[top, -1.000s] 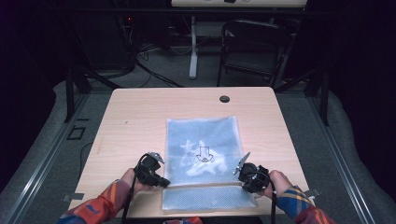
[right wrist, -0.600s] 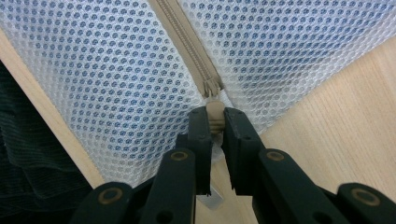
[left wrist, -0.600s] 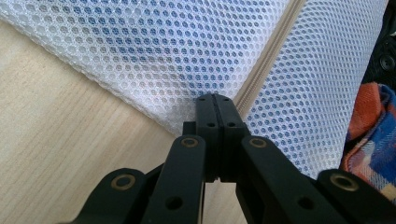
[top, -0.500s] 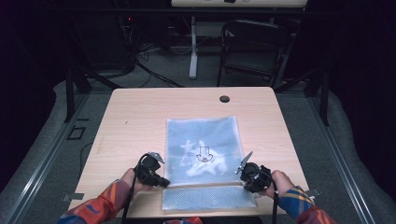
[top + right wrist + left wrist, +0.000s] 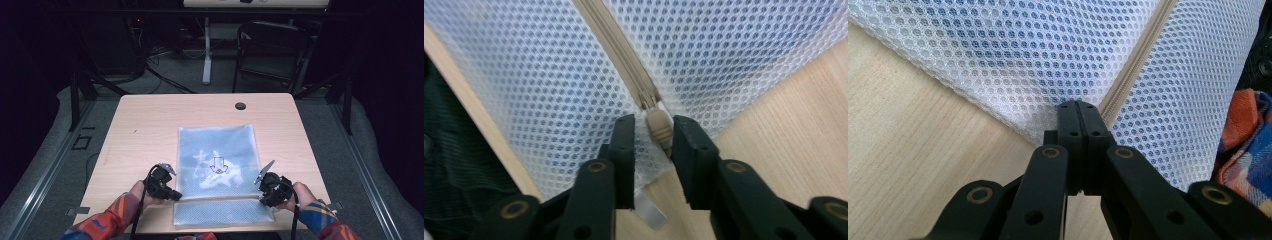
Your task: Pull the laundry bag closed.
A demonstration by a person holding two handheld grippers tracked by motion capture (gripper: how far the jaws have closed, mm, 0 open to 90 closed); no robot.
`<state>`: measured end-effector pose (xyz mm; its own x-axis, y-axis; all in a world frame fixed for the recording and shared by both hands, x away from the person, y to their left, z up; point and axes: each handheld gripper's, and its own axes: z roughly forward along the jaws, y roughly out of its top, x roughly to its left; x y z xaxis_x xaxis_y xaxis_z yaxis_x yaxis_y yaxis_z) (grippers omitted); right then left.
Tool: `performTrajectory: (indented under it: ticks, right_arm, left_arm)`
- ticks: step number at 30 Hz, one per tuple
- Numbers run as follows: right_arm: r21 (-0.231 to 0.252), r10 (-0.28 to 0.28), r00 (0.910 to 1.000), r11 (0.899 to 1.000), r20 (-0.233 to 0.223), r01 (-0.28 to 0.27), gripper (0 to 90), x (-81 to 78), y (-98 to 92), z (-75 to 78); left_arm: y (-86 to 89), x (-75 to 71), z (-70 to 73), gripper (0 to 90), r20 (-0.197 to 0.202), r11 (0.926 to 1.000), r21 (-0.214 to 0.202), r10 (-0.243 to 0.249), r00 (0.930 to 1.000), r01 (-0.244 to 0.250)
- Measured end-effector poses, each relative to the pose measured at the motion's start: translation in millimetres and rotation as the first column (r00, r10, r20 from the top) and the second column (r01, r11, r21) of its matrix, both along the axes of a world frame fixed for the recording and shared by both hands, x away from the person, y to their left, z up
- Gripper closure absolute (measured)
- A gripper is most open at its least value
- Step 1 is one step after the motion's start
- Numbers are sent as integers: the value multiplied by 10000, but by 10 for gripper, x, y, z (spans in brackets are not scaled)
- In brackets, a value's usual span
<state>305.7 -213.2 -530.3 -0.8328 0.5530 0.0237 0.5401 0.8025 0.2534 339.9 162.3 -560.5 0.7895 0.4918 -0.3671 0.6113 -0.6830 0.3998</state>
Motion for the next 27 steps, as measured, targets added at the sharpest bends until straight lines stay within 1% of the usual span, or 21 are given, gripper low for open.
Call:
performTrajectory:
  ticks: [1,2,3,6,7,8,9,11,12,13,14,15,17,19,20,21,23,24,25,26,27]
  right_arm:
    - [213,-54,10000,9998,-9,55,625,-5,-6,3]
    - [213,-54,10000,9998,-9,55,625,-5,-6,3]
    - [456,-97,9999,9989,42,95,562,-4,-15,16]
    - [725,-163,9997,9973,160,151,432,12,-30,60]
    - [897,-279,9992,9956,297,251,393,14,-40,72]
    - [1025,-425,9984,9940,382,383,353,17,-53,93]
    - [1201,-557,9974,9915,463,498,320,23,-65,102]
    - [1382,-834,9940,9877,700,732,255,50,-116,147]
    - [1382,-834,9940,9877,700,732,255,50,-116,147]
    - [1573,-1290,9868,9811,982,1126,185,69,-163,167]
    - [1695,-1502,9829,9768,1062,1310,167,81,-188,172]
    - [1742,-1608,9799,9749,1179,1390,153,92,-209,172]
    - [1853,-2090,9688,9655,1329,1829,133,115,-259,171]
    - [1858,-2399,9595,9596,1479,2112,101,142,-303,165]
    - [1819,-2536,9546,9574,1563,2245,72,156,-325,163]
    - [1840,-2652,9512,9543,1574,2356,48,169,-349,161]
    - [1815,-2999,9375,9460,1767,2685,5,189,-389,149]
    - [1858,-3070,9353,9434,1762,2747,0,201,-410,145]
    - [1870,-3199,9303,9395,1794,2870,0,208,-427,142]
    - [1923,-3350,9228,9345,1906,2995,0,215,-443,129]
    - [1882,-3367,9242,9340,1801,3036,0,220,-454,134]
  left_arm:
    - [0,0,1,900,15,10000,-2,-5,10000,5]
    - [0,0,1,897,15,10000,-2,-5,10000,5]
    - [8,15,14,862,-189,9999,-115,-68,9998,66]
    - [11,19,41,719,-299,9998,-186,-112,9995,107]
    - [28,19,87,656,15,9999,-53,152,9999,-152]
    - [48,31,105,577,-36,9996,-156,216,9998,-217]
    - [80,41,131,527,46,9991,-258,345,9994,-343]
    - [159,63,186,423,378,9958,-339,866,9955,-854]
    - [159,63,186,375,378,9958,-339,866,9955,-854]
    - [253,92,231,345,706,9918,-449,1229,9899,-1200]
    - [287,101,240,307,754,9899,-517,1357,9879,-1321]
    - [331,114,253,258,927,9874,-446,1557,9834,-1522]
    - [417,139,260,219,1327,9808,-296,1950,9718,-1928]
    - [486,170,254,175,1485,9732,-255,2297,9619,-2284]
    - [486,170,254,162,1485,9732,-255,2297,9619,-2284]
    - [530,192,247,156,1601,9657,-167,2585,9527,-2592]
    - [573,217,238,143,1817,9601,-24,2755,9440,-2798]
    - [586,227,234,138,1840,9565,3,2866,9402,-2917]
    - [596,234,228,130,1860,9527,-22,2989,9360,-3039]
    - [605,241,227,122,1889,9517,18,3011,9347,-3069]
    - [611,248,219,122,1925,9497,32,3067,9321,-3132]
